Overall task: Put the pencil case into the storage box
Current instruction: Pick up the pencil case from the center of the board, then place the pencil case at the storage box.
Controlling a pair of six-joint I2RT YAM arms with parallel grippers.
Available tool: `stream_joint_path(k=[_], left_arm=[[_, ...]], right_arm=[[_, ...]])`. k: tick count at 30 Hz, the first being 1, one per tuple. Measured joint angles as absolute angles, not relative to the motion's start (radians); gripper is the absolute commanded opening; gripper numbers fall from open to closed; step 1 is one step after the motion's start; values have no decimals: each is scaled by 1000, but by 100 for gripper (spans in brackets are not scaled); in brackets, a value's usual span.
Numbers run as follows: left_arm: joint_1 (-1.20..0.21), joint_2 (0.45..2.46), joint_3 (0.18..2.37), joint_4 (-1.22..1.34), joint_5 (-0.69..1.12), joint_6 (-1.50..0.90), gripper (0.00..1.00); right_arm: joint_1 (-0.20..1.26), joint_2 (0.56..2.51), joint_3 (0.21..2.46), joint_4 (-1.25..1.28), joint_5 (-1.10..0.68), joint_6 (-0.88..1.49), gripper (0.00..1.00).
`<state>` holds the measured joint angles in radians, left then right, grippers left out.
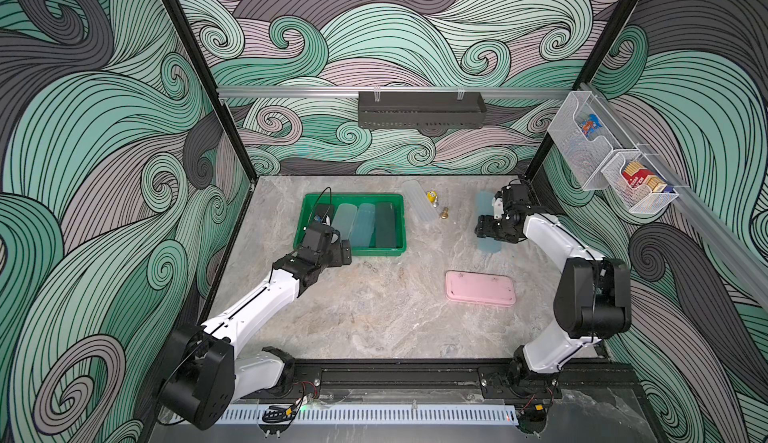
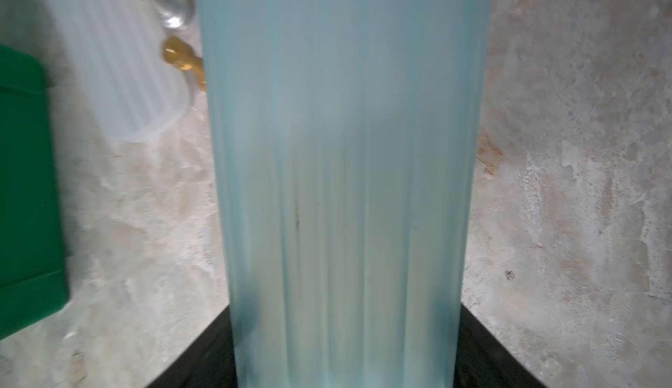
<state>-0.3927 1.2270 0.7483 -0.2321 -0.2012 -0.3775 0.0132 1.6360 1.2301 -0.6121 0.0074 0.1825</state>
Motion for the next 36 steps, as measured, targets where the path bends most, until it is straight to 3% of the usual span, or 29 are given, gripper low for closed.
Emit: stream_joint_path(k=[8,18,25,36], left_arm=[[-393,1275,776,-285,-257,-417,99],[-371,1244,775,-321,-289,-429,99],[-361,1220,757,-316,-292,-429,99],[-360,1222,734,-311,-288,-428,99]], right_arm=[[314,1637,1349,-640,-13,318,63],[644,1998,1748,-624,9,462,63],[723,2205,1912,-633,20,532,65],[736,2347,2095,-637,77,631,65]])
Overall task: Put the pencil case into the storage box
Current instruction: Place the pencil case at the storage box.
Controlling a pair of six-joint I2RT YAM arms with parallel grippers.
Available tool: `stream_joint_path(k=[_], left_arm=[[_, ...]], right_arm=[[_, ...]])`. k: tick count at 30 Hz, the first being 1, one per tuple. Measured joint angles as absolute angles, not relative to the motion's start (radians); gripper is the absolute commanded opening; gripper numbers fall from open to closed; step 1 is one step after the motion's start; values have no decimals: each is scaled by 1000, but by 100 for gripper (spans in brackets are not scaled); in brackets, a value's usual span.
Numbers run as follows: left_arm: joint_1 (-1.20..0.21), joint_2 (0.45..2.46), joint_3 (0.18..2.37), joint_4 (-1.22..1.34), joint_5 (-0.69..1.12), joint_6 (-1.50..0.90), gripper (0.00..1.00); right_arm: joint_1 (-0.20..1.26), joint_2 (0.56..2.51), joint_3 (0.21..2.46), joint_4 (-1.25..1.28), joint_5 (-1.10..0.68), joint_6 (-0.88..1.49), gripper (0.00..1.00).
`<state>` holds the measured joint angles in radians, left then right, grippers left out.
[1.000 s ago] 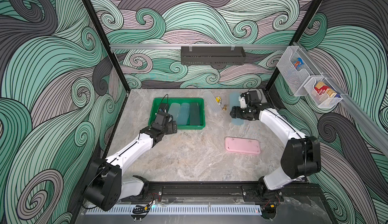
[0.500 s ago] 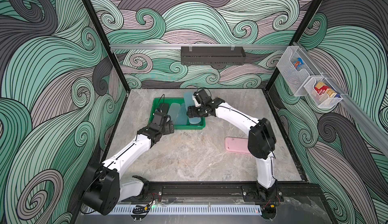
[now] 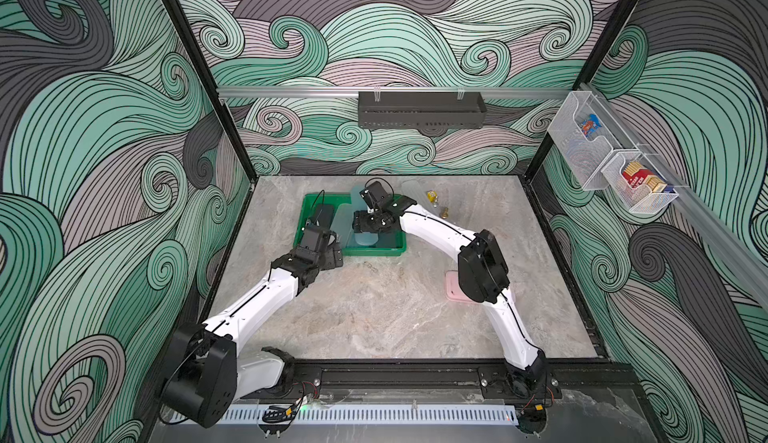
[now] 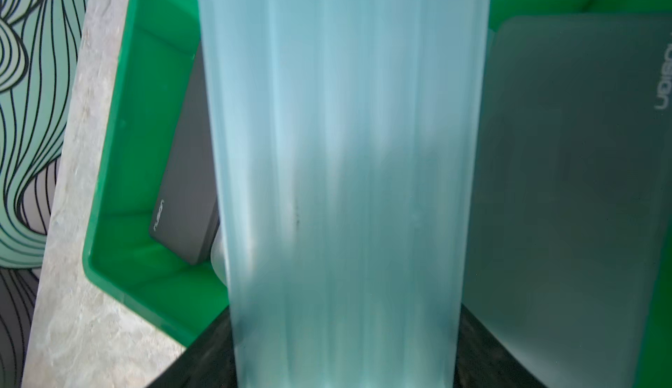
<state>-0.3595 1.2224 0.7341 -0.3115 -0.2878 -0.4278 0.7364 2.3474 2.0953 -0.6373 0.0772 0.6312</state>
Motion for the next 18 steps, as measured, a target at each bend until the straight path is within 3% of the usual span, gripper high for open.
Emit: stream_joint_path(k=[7,12,18], left_arm=[[-358,1227,734,-302,-282,-427,99],[-358,1242,734,-299,-276,-427,99],[-357,1242,733,-298,-276,-427,99]], right_arm=[[735,2389,2129,-638,103,662,66],[734,2389,2128,-631,113,677,98],[734,2386,2117,-607,130,684,99]])
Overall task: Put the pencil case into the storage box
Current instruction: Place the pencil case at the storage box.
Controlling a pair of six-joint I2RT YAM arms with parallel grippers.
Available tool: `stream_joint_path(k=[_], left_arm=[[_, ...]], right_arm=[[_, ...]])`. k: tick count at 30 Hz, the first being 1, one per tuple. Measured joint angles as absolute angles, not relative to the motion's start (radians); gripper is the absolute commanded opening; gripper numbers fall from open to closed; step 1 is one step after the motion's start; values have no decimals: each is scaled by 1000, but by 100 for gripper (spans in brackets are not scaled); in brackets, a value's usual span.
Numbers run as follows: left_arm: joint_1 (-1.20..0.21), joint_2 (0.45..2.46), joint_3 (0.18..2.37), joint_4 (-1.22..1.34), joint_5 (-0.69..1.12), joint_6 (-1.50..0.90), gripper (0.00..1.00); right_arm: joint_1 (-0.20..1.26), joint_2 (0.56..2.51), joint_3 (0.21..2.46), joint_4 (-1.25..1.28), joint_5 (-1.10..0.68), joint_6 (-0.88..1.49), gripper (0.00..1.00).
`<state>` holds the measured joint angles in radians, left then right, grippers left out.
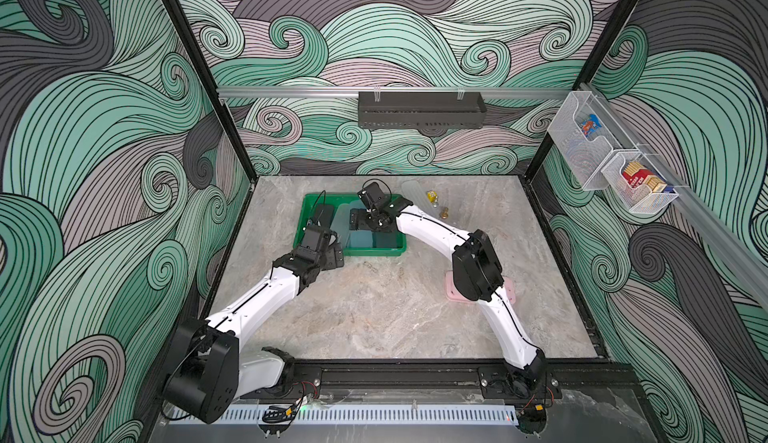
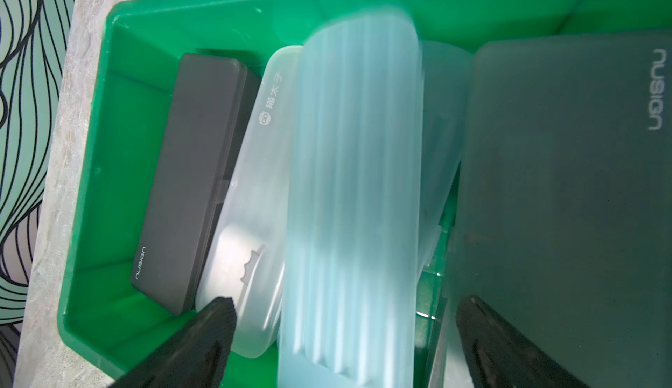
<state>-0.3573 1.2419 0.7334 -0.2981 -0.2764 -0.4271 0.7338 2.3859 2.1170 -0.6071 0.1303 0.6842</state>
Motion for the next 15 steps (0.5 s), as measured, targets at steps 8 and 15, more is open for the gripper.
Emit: stream_joint_path(k=[8,15], left_arm=[[-356,1242,733,-296,-276,-426,99],[-356,1277,739,-296,-258,-422,99]], right_arm=[[732,2270,1949,-601,169,664,99],[643,1845,1493,-616,221,618,99]])
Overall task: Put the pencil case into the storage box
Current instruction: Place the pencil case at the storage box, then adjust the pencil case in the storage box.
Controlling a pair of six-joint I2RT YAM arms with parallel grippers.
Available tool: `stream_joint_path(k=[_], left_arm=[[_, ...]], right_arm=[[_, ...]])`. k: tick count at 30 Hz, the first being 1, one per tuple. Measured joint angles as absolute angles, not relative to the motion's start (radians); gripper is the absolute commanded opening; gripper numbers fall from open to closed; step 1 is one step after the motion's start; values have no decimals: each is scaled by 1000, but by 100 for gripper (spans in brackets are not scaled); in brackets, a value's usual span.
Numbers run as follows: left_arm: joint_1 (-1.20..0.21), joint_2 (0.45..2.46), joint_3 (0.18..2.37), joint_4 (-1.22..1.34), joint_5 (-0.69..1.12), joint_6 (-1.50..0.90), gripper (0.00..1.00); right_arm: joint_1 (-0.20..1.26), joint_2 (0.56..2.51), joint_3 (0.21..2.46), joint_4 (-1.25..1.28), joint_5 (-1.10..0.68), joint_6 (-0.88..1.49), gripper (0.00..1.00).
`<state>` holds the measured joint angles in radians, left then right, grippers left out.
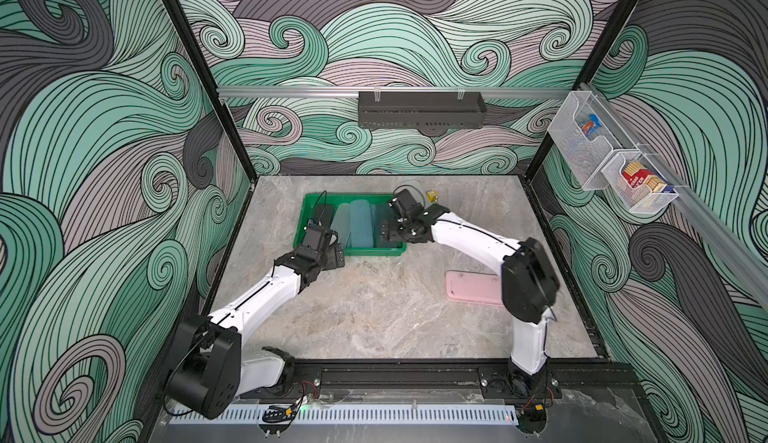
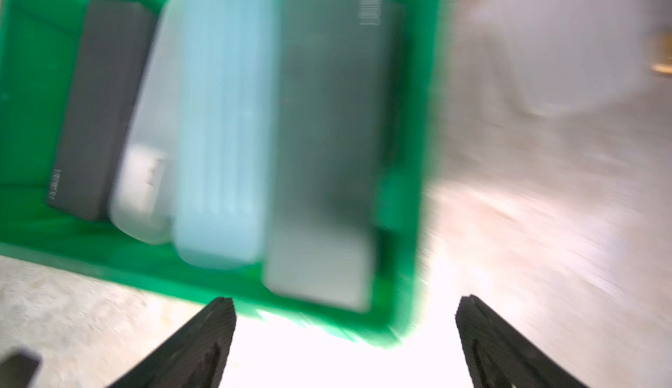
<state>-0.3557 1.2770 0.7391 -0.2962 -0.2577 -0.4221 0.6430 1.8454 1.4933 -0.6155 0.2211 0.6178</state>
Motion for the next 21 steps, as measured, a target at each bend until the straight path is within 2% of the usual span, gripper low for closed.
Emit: stream_joint_path(k=[4,7,15,21], left_arm=[[-356,1335,793,-330,-250,-422,99],[-356,1396,879,-352,-258,-421,99],[-350,1663,1234,-424,-323,-395,99],[-312,1910,1468,-495,-389,-354,99]], right_arm=[[472,1569,1256,-616,244,592,99],[389,1455,1145,-620,252,563,99],[277,1423,1016,-632,191,454,99],[260,1435,992,-606,147,386,99]])
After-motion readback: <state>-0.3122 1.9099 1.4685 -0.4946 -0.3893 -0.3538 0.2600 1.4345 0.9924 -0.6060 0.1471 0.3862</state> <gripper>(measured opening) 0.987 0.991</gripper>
